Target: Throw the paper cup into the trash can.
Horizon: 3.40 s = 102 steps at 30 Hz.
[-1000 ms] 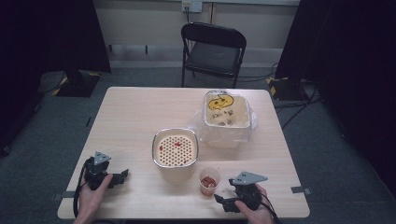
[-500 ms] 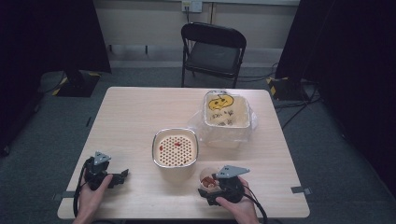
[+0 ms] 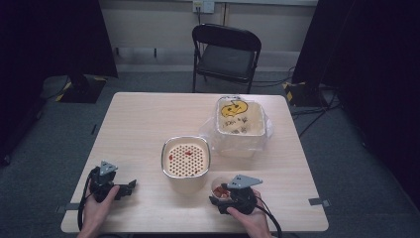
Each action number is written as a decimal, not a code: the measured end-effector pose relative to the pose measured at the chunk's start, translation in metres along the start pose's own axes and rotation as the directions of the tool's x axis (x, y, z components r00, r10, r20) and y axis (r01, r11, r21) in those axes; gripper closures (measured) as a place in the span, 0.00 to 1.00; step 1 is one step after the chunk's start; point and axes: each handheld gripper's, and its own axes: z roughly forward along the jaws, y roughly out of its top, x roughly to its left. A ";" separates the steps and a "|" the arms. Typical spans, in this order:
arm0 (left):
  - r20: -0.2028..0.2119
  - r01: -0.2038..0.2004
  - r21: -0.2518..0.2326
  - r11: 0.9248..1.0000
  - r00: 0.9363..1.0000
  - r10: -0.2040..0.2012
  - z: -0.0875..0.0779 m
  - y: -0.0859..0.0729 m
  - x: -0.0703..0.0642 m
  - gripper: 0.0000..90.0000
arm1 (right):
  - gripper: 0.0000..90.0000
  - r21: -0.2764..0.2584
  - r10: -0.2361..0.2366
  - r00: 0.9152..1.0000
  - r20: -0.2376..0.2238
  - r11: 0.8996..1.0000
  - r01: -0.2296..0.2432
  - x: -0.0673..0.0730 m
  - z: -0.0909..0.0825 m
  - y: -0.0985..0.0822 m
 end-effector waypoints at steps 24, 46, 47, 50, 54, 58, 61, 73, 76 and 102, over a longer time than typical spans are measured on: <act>0.000 -0.001 0.000 1.000 1.000 0.001 0.000 0.000 0.000 0.00 | 0.44 -0.101 0.045 0.997 0.060 0.994 -0.038 -0.020 -0.033 0.032; 0.000 -0.001 0.000 1.000 1.000 0.001 0.000 0.000 0.000 0.00 | 0.46 -0.215 0.004 0.996 0.086 0.977 0.015 -0.022 -0.058 0.105; -0.001 -0.001 0.000 1.000 1.000 0.001 0.000 0.000 0.000 0.00 | 0.47 -0.220 0.000 0.996 0.089 0.975 0.020 -0.022 -0.058 0.108; 0.000 0.000 0.000 1.000 1.000 0.000 0.000 0.000 0.000 0.00 | 0.47 -0.235 -0.012 0.995 0.096 0.971 0.035 -0.023 -0.057 0.116; 0.000 -0.001 0.000 1.000 1.000 0.001 0.000 0.000 0.000 0.00 | 0.48 -0.254 -0.022 0.992 0.121 0.966 0.053 -0.024 -0.054 0.126; 0.000 -0.001 0.000 1.000 1.000 0.001 0.000 0.000 0.000 0.00 | 0.48 -0.283 -0.031 0.990 0.139 0.957 0.070 -0.023 -0.050 0.134; 0.000 -0.001 0.000 1.000 1.000 0.001 0.000 0.000 0.000 0.00 | 0.49 -0.307 -0.047 0.986 0.161 0.947 0.095 -0.022 -0.047 0.140; 0.000 0.000 0.000 1.000 1.000 0.000 0.000 0.000 0.000 0.00 | 0.50 -0.331 -0.129 0.948 0.292 0.916 0.227 -0.016 -0.032 0.159; 0.000 0.000 0.000 1.000 1.000 0.000 0.000 0.000 0.000 0.00 | 0.51 -0.303 -0.181 0.913 0.365 0.905 0.300 -0.012 -0.029 0.162; 0.000 0.000 0.000 1.000 1.000 0.000 0.000 0.000 0.000 0.00 | 0.54 0.111 -0.577 0.575 0.580 0.755 0.646 0.012 0.008 0.178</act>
